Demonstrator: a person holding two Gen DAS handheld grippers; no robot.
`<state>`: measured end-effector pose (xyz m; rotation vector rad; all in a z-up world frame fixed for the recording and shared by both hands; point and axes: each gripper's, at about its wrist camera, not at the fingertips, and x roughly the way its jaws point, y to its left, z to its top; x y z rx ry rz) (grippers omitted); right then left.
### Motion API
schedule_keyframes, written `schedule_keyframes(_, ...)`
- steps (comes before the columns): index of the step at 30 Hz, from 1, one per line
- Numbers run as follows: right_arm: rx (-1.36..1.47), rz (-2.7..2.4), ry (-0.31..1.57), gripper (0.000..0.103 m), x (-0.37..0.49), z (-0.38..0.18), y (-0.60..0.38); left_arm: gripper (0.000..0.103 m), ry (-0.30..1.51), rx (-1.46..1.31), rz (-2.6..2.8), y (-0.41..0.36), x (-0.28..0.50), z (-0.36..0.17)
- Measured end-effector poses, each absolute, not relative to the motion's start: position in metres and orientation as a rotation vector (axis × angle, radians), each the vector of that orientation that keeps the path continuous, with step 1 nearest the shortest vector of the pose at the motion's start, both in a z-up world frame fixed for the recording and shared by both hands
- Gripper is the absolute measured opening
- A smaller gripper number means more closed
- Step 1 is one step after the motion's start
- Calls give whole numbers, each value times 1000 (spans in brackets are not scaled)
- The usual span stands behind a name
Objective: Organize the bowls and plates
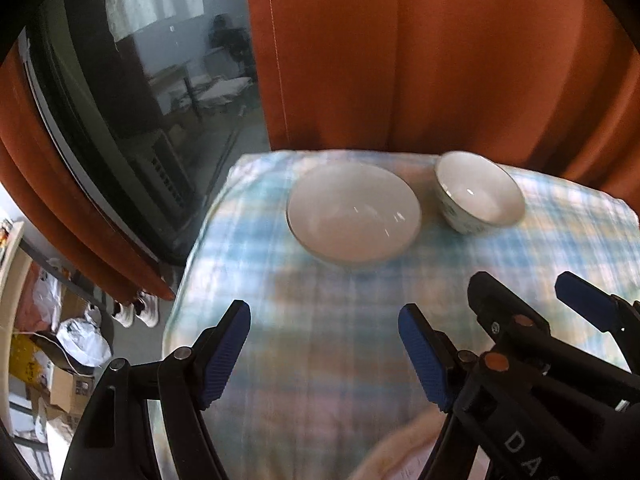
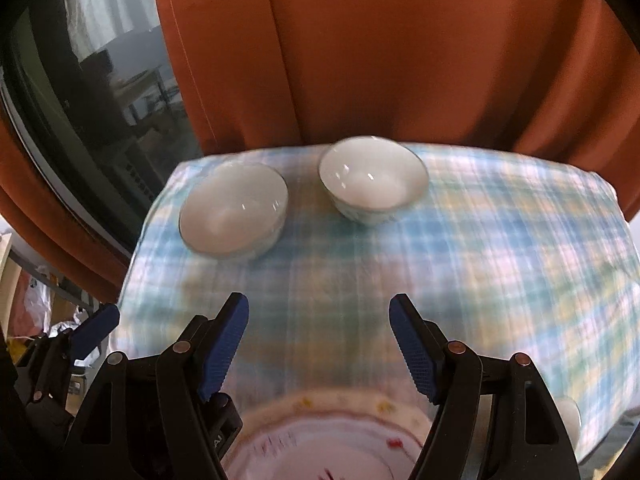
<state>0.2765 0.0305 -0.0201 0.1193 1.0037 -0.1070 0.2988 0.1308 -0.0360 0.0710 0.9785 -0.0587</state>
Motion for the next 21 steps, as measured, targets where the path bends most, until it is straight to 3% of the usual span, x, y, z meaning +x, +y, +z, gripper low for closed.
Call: schedule_keyframes(21,136,-29,1006,76,396,-68,30,75,993,74,64,137,394,-79)
